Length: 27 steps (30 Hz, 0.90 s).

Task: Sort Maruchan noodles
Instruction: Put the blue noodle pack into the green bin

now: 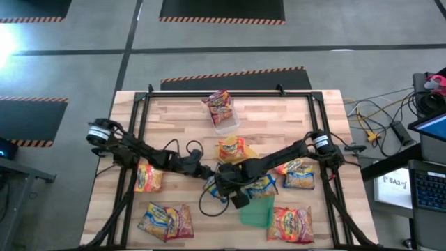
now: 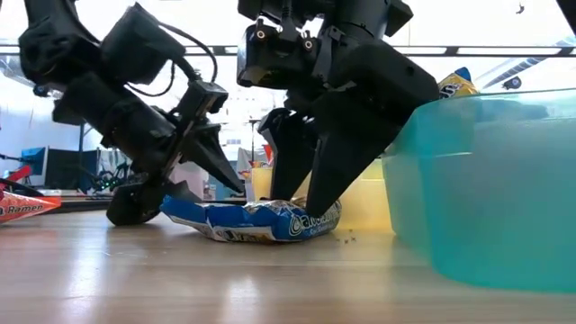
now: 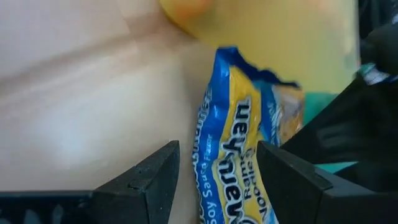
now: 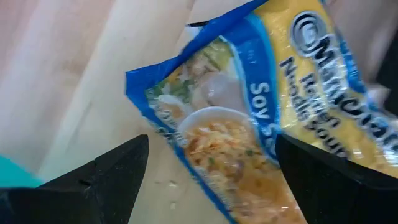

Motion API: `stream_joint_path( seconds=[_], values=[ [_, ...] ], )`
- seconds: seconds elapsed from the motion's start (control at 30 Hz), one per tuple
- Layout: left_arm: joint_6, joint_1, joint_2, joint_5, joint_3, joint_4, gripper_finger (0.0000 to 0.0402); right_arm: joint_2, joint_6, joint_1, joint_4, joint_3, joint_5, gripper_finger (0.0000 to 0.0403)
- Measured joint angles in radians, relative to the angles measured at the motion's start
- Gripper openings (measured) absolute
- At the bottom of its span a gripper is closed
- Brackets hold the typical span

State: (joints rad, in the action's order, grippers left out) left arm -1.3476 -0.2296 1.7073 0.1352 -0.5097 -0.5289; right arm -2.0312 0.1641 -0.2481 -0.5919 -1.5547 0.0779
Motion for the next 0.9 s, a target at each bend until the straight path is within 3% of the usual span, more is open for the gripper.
stream_joint_path(
  seconds=[0.23, 0.4, 0.63, 0.77, 0.9],
  values=[
    [0.015, 0.001, 0.026, -0.12, -0.143, 0.245, 0.0198, 0.0, 0.031, 0.0, 0.009, -0.002, -0.033, 0.034],
    [0.038, 0.001, 0.057, -0.142, -0.166, 0.226, 0.0198, 0.0, 0.034, 0.0, 0.026, 0.0, -0.034, 0.034],
    [0.056, 0.001, 0.122, -0.177, -0.149, 0.049, 0.0193, 0.0, 0.06, -0.001, 0.043, 0.002, -0.049, 0.034],
    [0.058, 0.001, 0.122, -0.177, -0.138, 0.054, 0.0156, 0.0, 0.057, -0.001, 0.043, 0.002, -0.052, 0.034],
    [0.065, 0.002, 0.114, -0.177, -0.132, 0.055, 0.0082, 0.003, 0.042, 0.0, -0.002, -0.018, -0.059, 0.034]
  ],
)
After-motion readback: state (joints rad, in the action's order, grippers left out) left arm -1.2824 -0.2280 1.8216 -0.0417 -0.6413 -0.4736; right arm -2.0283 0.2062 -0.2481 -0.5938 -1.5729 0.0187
